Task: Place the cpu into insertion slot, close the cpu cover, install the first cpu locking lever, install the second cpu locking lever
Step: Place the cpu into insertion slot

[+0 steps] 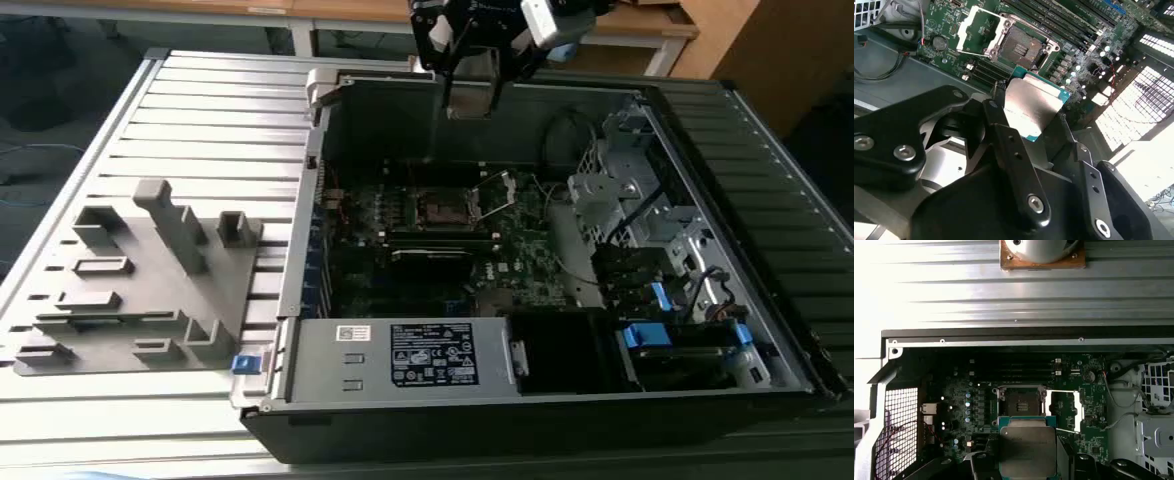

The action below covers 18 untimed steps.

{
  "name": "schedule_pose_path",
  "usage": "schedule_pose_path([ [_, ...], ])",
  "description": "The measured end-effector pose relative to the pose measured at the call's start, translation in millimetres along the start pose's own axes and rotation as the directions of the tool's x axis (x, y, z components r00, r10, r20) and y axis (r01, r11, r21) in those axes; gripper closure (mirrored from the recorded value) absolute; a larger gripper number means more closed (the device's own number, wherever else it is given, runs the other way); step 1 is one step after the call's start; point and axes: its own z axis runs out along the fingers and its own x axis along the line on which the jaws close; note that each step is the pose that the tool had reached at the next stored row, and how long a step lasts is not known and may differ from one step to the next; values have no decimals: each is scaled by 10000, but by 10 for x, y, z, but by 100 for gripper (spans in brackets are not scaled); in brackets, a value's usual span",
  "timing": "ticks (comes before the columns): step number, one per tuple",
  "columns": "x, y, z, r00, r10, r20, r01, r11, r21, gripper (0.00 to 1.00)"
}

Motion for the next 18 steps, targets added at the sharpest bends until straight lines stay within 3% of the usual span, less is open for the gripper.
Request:
schedule_pose_path([
  [12,0,0,0,10000,0,-1,0,10000,2,46],
  [18,-1,-7,82,10000,0,0,0,10000,1,46],
])
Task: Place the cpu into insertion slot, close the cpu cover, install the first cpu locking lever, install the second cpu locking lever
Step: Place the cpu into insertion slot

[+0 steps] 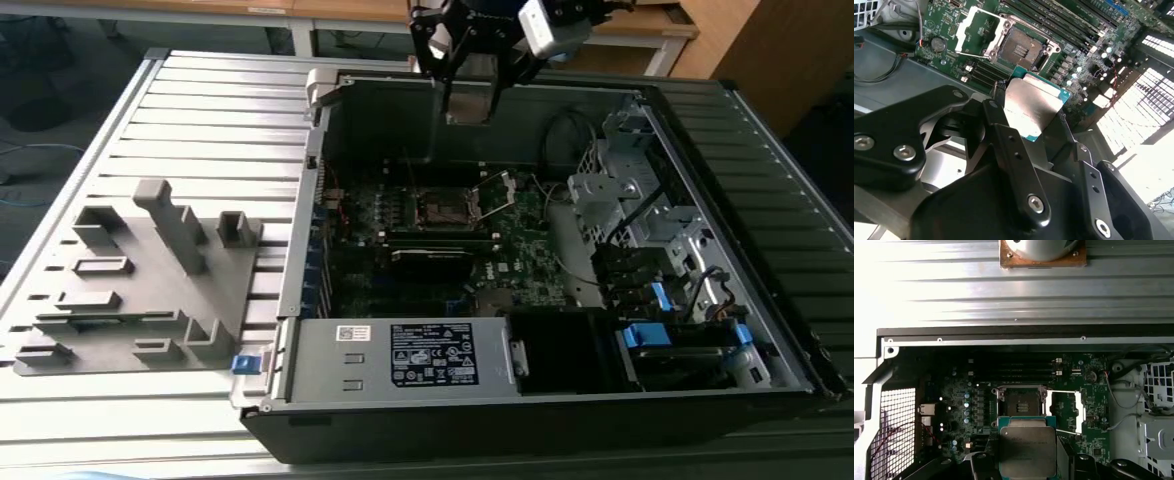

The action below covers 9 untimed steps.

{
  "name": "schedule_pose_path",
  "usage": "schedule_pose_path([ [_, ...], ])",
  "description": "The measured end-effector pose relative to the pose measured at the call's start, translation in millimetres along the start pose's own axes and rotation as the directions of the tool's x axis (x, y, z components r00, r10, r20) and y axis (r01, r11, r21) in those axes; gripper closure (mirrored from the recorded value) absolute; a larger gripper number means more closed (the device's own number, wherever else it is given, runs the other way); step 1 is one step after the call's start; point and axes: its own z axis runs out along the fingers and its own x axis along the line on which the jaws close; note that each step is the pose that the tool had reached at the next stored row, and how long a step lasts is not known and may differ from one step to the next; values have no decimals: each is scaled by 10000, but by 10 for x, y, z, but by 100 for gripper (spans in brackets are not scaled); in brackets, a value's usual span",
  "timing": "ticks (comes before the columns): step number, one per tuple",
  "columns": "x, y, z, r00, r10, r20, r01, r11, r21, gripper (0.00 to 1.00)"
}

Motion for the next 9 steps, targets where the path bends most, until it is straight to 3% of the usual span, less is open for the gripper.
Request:
schedule_pose_path([
  [5,-1,-7,75,10000,1,0,-1,10000,3,46],
  [9,-1,-7,79,10000,1,-1,-1,10000,3,46],
])
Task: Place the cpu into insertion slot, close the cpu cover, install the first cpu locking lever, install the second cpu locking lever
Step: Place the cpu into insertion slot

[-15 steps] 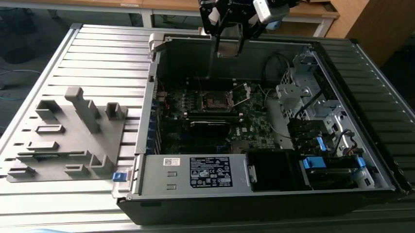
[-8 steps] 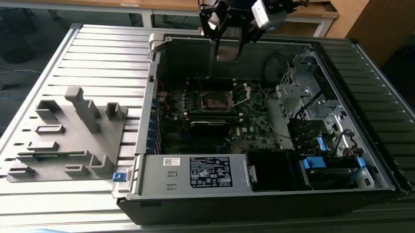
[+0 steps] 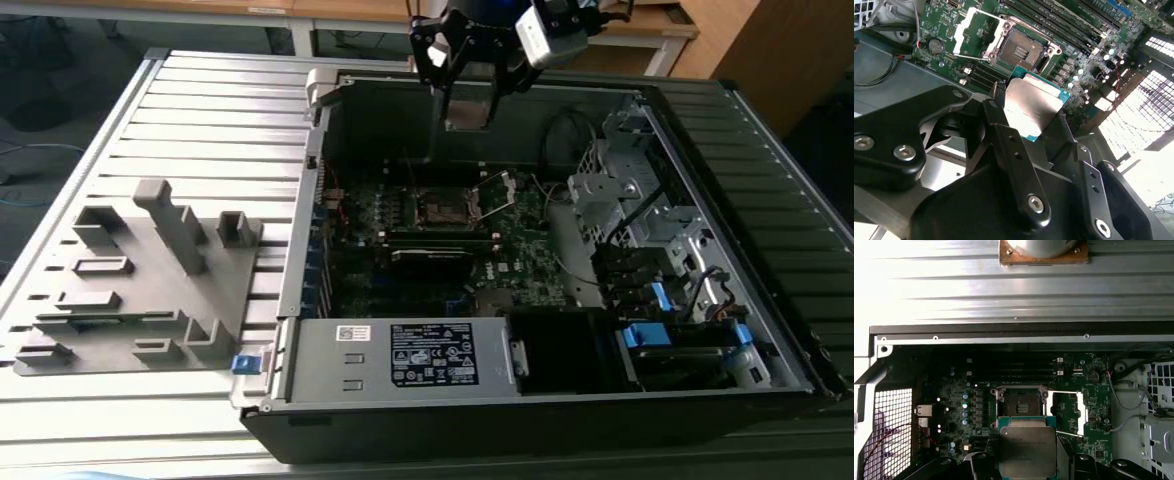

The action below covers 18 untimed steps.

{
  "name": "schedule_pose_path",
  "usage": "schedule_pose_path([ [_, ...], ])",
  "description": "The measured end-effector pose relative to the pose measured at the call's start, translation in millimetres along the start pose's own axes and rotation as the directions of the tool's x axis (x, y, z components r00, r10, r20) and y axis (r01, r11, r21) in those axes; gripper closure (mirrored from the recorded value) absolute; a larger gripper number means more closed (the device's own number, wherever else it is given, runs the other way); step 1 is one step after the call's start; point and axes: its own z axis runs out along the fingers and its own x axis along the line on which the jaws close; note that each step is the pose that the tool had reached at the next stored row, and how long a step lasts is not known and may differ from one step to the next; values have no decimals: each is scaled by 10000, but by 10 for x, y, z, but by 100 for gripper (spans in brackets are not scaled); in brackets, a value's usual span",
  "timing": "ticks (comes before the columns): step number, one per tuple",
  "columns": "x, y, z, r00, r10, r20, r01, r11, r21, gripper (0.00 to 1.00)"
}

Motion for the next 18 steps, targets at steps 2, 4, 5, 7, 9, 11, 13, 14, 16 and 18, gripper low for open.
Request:
schedule_pose_path([
  [2,0,-1,8,10000,0,0,0,10000,-1,46],
  [4,0,-1,8,10000,0,0,0,10000,0,46],
  [5,0,-1,8,10000,0,1,0,10000,-1,46],
  [7,0,-1,9,10000,0,1,0,10000,-1,46],
  [9,0,-1,9,10000,0,1,0,10000,-1,46],
  [11,0,-1,10,10000,0,1,0,10000,-1,46],
  [13,-1,-2,23,10000,-1,2,1,10000,-4,46],
  [14,-1,-3,36,10000,-1,1,1,10000,-3,46],
  [16,-2,-6,70,10000,-1,1,1,10000,-2,46],
  [18,-2,-9,105,10000,-1,2,1,10000,-3,46],
])
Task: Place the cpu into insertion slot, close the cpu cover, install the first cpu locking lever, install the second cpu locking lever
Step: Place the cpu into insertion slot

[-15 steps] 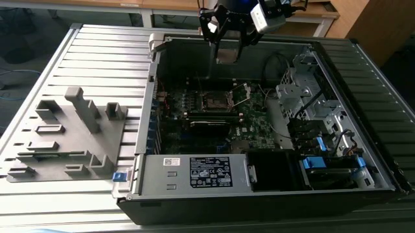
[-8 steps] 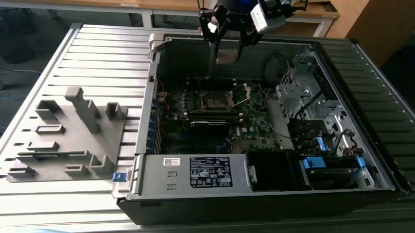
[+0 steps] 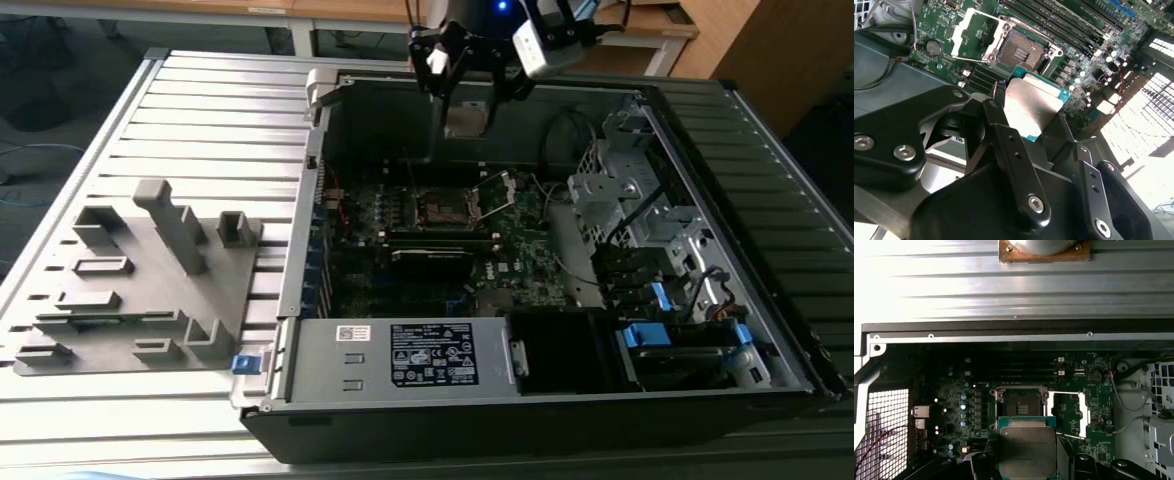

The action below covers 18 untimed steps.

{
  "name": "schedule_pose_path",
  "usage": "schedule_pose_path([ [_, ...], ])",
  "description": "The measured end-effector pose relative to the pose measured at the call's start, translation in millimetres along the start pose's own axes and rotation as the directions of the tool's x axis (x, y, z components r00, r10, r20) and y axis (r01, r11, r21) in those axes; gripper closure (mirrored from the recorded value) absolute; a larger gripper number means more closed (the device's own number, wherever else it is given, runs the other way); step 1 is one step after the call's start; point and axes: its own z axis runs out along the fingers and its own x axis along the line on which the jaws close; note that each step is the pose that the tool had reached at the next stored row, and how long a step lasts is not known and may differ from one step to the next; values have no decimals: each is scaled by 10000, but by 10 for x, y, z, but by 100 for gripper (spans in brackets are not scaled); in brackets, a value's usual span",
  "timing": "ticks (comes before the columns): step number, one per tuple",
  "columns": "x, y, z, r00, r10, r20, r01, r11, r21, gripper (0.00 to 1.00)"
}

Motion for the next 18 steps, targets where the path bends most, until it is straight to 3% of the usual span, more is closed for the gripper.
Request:
schedule_pose_path([
  [7,0,-2,22,10000,0,1,0,10000,-1,46],
  [18,-4,-19,205,10000,0,-1,0,10000,1,46],
])
